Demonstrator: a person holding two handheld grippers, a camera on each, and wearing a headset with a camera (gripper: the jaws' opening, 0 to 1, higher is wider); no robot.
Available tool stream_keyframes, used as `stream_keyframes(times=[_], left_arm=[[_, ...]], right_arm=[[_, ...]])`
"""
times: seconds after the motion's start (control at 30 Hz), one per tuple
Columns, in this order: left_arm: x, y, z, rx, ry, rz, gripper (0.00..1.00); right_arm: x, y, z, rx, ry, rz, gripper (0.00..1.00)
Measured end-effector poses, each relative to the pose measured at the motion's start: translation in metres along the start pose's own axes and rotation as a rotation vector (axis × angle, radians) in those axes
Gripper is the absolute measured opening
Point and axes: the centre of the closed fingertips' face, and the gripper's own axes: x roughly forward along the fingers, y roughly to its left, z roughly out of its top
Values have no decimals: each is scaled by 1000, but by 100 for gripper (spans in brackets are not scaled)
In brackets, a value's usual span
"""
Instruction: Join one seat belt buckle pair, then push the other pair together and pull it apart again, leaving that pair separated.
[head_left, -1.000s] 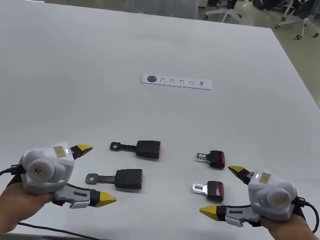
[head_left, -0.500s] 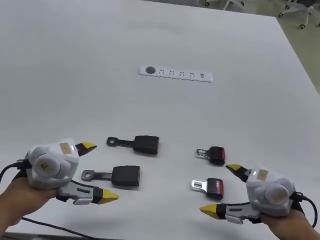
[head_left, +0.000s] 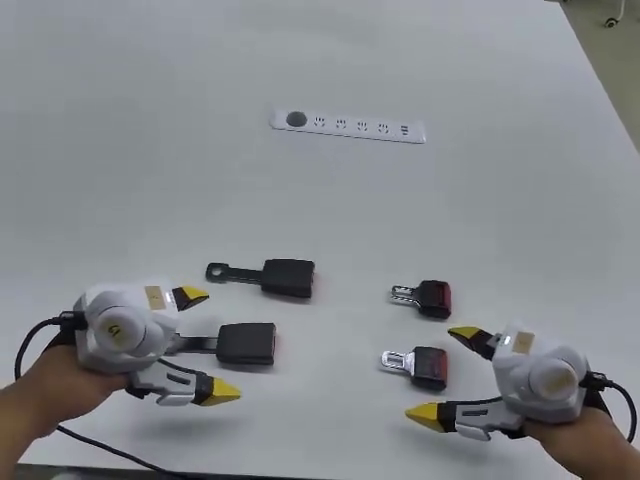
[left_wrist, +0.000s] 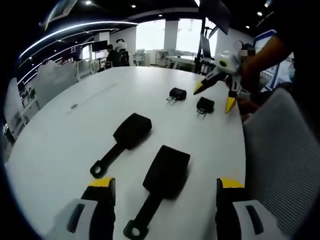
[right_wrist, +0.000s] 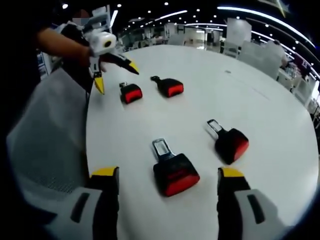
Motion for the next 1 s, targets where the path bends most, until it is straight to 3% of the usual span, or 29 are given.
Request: stream_keyframes(times=[0.43, 0.57, 0.63, 0.7, 0.73, 0.8, 0.83, 0.93, 1.0], left_arm=[[29, 1, -6, 46, 57, -49, 76], [33, -1, -13, 66, 90, -67, 71], [33, -3, -11, 105, 78, -69, 68], [32, -1, -13, 120, 89, -60, 65], [31, 0, -13, 125, 91, -59, 64], [29, -5, -11, 142, 87, -85, 47], [29, -1, -12, 162, 100, -68, 39], [31, -1, -13, 168, 103, -84, 36], [30, -4, -13, 185, 109, -94, 35]], right_arm=[[7, -9, -8, -5, 31, 37, 78], [9, -8, -13, -28, 54, 64, 73], [9, -9, -15, -73, 63, 67, 70], [9, -10, -14, -67, 58, 70, 69], [9, -10, -13, -62, 55, 75, 68], [9, -10, -13, -73, 53, 91, 66], [9, -10, -14, -89, 55, 96, 65], [10, -7, -9, -130, 27, 116, 57], [8, -6, -12, -120, 41, 116, 51]])
